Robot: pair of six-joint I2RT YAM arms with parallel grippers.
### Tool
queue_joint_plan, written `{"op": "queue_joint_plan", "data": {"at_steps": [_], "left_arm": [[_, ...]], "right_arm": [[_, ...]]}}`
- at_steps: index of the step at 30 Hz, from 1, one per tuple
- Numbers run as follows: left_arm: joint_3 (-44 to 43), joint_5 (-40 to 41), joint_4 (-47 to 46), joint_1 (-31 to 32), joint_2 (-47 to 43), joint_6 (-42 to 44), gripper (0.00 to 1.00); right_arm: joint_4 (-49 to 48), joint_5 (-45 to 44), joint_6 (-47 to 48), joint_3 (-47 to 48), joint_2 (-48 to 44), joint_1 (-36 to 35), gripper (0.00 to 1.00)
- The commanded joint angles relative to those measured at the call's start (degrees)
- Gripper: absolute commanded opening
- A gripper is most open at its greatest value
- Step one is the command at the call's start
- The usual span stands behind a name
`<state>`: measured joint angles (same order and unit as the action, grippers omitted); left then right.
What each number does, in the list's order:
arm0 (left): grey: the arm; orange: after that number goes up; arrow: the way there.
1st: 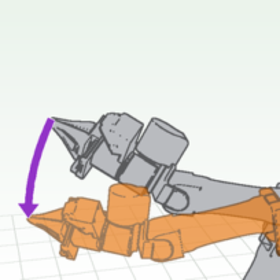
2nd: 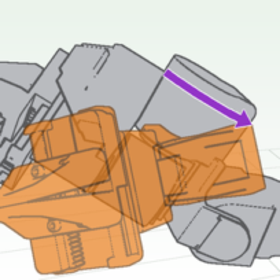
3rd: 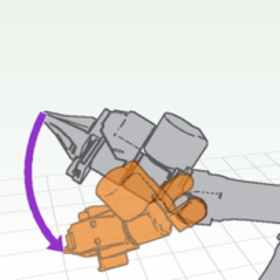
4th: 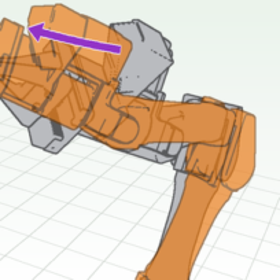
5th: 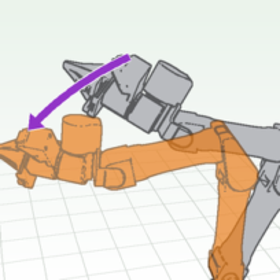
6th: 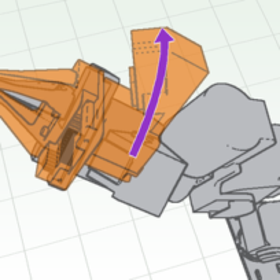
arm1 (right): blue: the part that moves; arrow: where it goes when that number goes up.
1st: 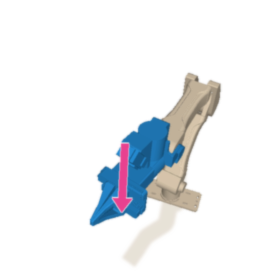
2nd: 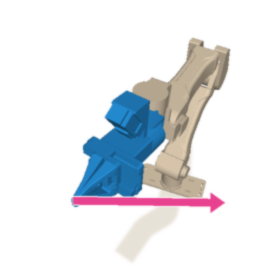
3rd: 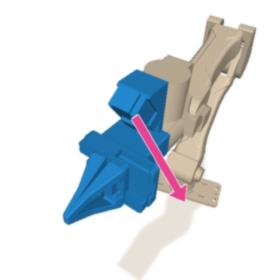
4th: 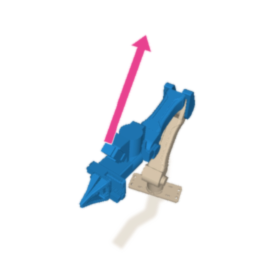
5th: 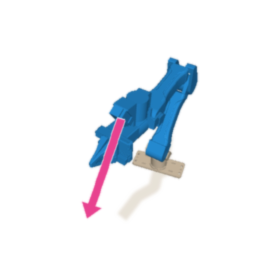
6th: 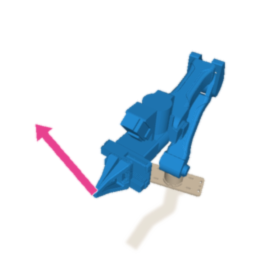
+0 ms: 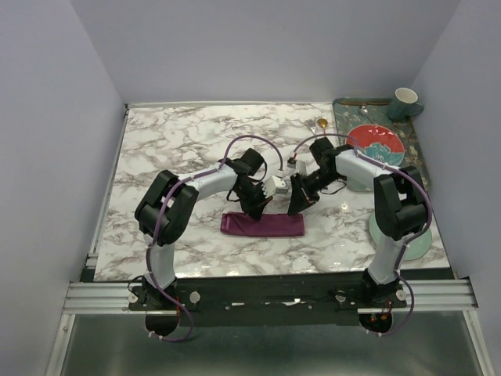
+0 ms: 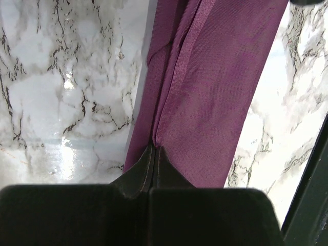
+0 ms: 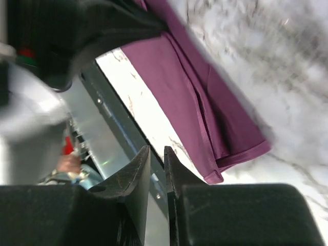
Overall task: Fold the napkin into a case and place the utensils inside
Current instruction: Fold the 2/3-rectangle-folded napkin at the center of the board.
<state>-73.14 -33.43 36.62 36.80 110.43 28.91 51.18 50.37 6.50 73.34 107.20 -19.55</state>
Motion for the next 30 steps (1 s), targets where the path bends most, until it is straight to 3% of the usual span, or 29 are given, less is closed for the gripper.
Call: {"op": "queue_joint_plan", "data": {"at_steps": [1,12,22,25,26,29,30], "left_arm": [[-0.07,1.26,1.17,-0.67,2.07,-0.16,0.0],[-1.82,0.38,2.14,-1.55,2.95,0.27,0.0],[-3.23,-0.76,3.55,-3.48,4.62,0.01,0.0],[-3.06,-3.03,2.59,-5.85,2.79,-2.09,0.1],[-2.88,-4.09,1.71,-6.82,1.73,-4.36,0.22],[-1.04,-10.32,-4.17,-12.52,-4.68,-10.95,0.43],[0.44,-12.25,-6.1,-13.67,-6.44,-16.72,0.46]], "right_arm": [[-5.12,4.64,-5.62,-5.04,-0.59,-0.31,0.25],[-15.31,0.96,-9.58,-4.78,5.65,-1.1,0.24],[-17.16,-7.9,-8.0,-5.93,8.91,-1.54,0.19],[-17.25,-10.54,-8.87,-6.02,9.61,-1.54,0.17],[-17.25,-10.99,-9.14,-6.28,9.61,-1.54,0.17],[-17.16,-12.22,-9.31,-6.63,9.7,-1.54,0.16],[-17.08,-12.4,-9.31,-6.72,9.7,-1.63,0.16]]}}
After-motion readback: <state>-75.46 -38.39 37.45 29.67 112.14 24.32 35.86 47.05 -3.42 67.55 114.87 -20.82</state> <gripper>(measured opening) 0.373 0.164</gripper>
